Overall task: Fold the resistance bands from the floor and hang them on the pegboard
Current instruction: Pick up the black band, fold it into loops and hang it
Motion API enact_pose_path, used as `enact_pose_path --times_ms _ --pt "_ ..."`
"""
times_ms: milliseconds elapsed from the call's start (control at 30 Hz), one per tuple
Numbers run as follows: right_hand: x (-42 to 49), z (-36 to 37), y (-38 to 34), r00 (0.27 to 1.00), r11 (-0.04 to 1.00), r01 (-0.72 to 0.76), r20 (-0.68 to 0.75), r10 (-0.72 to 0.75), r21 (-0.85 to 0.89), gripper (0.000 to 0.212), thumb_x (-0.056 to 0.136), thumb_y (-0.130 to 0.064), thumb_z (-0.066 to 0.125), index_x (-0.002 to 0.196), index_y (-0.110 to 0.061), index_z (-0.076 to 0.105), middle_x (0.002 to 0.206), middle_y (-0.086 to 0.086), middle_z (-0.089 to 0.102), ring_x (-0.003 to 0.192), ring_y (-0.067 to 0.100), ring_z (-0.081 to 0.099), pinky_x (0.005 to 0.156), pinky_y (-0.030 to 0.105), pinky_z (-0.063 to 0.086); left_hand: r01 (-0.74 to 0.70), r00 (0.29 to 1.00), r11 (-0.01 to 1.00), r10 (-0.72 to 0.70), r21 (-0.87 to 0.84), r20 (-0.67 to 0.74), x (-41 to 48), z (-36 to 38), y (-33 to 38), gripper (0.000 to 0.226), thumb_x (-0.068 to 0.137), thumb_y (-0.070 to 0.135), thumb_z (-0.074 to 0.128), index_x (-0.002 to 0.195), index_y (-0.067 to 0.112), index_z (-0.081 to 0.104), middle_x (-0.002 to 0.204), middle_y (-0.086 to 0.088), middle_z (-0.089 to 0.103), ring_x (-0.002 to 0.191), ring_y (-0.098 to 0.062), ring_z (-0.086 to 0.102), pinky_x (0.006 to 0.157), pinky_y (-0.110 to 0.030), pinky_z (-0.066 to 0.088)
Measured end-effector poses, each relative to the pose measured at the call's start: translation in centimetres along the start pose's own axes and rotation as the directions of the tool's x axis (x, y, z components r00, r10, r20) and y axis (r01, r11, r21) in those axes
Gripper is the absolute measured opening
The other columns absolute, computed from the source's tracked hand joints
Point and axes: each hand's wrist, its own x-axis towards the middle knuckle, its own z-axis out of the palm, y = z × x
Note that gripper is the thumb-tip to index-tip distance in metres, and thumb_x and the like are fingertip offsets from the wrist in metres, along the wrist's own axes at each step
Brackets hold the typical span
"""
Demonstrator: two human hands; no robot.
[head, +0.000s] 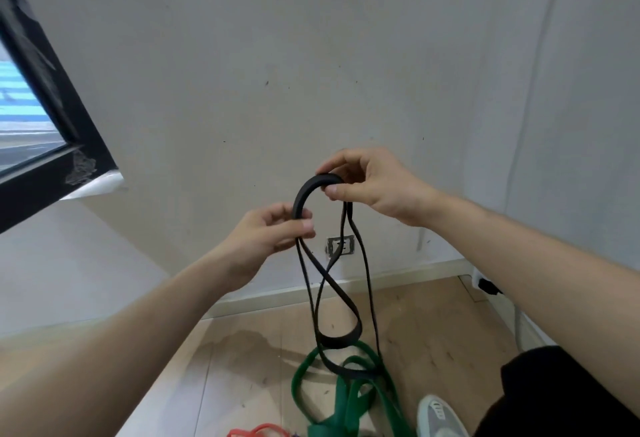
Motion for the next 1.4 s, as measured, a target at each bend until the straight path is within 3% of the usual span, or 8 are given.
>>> enact_pose_path --times_ms 200,333,467,600,800,1000,1133,1400 --pt "-0.5 1.4 -0.3 0.996 0.997 -0.007 0.091 0.013 -0.073 0.025 0.088 -0.001 0.072 0.111 -0.006 0.066 0.087 0.007 0.072 0.077 0.007 0.064 0.070 0.016 0.048 -0.128 0.986 0.989 0.119 -0.070 -0.120 -0.3 1.5 1.7 0.019 0.082 0.021 0.079 0.098 0.013 0.071 0.079 0.004 0.071 0.078 -0.012 0.066 0.086 -0.029 0.054" --pt "-0.7 2.0 0.5 0.977 0.989 -0.065 0.192 0.090 -0.135 0.027 0.087 -0.004 0.073 0.112 -0.010 0.065 0.098 0.016 0.071 0.089 0.027 0.068 0.084 0.036 0.055 -0.161 0.978 0.986 0.166 0.049 -0.129 -0.6 1.3 2.1 0.010 0.087 0.013 0.076 0.095 0.011 0.072 0.079 0.004 0.070 0.074 -0.008 0.062 0.073 -0.023 0.052" --pt "-1.3 2.6 2.4 0.896 0.934 -0.180 0.340 0.286 -0.309 0.025 0.089 -0.012 0.073 0.112 -0.018 0.066 0.099 0.000 0.070 0.095 0.014 0.068 0.091 0.031 0.056 -0.195 0.960 0.980 0.199 0.038 -0.195 -0.7 0.8 2.4 0.006 0.088 0.016 0.075 0.093 0.014 0.071 0.074 0.011 0.068 0.070 -0.006 0.060 0.075 -0.026 0.052" --pt "-1.3 2.4 4.1 0.858 0.902 -0.265 0.343 0.382 -0.342 0.017 0.089 -0.023 0.073 0.106 -0.021 0.072 0.107 0.003 0.073 0.105 0.024 0.068 0.102 0.047 0.051 -0.230 0.927 0.973 0.224 0.017 -0.299 -0.6 -0.5 2.4 0.009 0.090 0.019 0.073 0.096 0.012 0.072 0.067 0.017 0.062 0.065 -0.004 0.055 0.075 -0.027 0.051" --pt "-0.7 0.9 2.9 0.936 0.951 -0.265 0.196 0.293 -0.156 0.020 0.088 -0.006 0.074 0.106 -0.013 0.070 0.098 0.012 0.072 0.092 0.022 0.068 0.101 0.048 0.052 -0.190 0.914 0.981 0.163 -0.037 -0.371 -0.5 -2.6 1.7 0.009 0.095 0.023 0.068 0.092 0.014 0.070 0.076 0.004 0.059 0.067 -0.013 0.053 0.077 -0.030 0.048" --pt "-0.5 0.2 0.7 0.985 0.988 -0.155 0.077 0.156 -0.017 0.027 0.090 -0.001 0.069 0.115 -0.011 0.065 0.106 0.024 0.072 0.091 0.026 0.071 0.094 0.047 0.055 -0.121 0.955 0.992 0.105 -0.039 -0.277 -0.6 -2.8 0.8 0.006 0.091 0.014 0.072 0.097 0.014 0.070 0.073 0.006 0.066 0.070 -0.012 0.059 0.083 -0.034 0.053" --pt "-0.4 0.4 -0.5 0.998 0.998 -0.065 0.023 0.066 -0.024 0.031 0.090 -0.003 0.069 0.121 -0.008 0.066 0.107 0.020 0.073 0.100 0.032 0.071 0.096 0.040 0.056 -0.123 0.978 0.991 0.129 0.045 -0.163 -0.9 -1.5 1.0 0.012 0.090 0.018 0.073 0.102 0.015 0.073 0.080 0.004 0.071 0.082 -0.015 0.068 0.092 -0.036 0.055" --pt "-0.4 1.4 -1.3 0.995 0.968 0.080 0.078 -0.063 -0.239 0.026 0.092 -0.009 0.070 0.117 -0.017 0.069 0.099 -0.001 0.074 0.095 0.014 0.069 0.083 0.022 0.051 -0.228 0.963 0.974 0.227 0.008 -0.144 -0.9 0.2 1.5 0.017 0.090 0.009 0.072 0.107 0.014 0.073 0.096 -0.007 0.079 0.089 -0.018 0.075 0.080 -0.022 0.055"
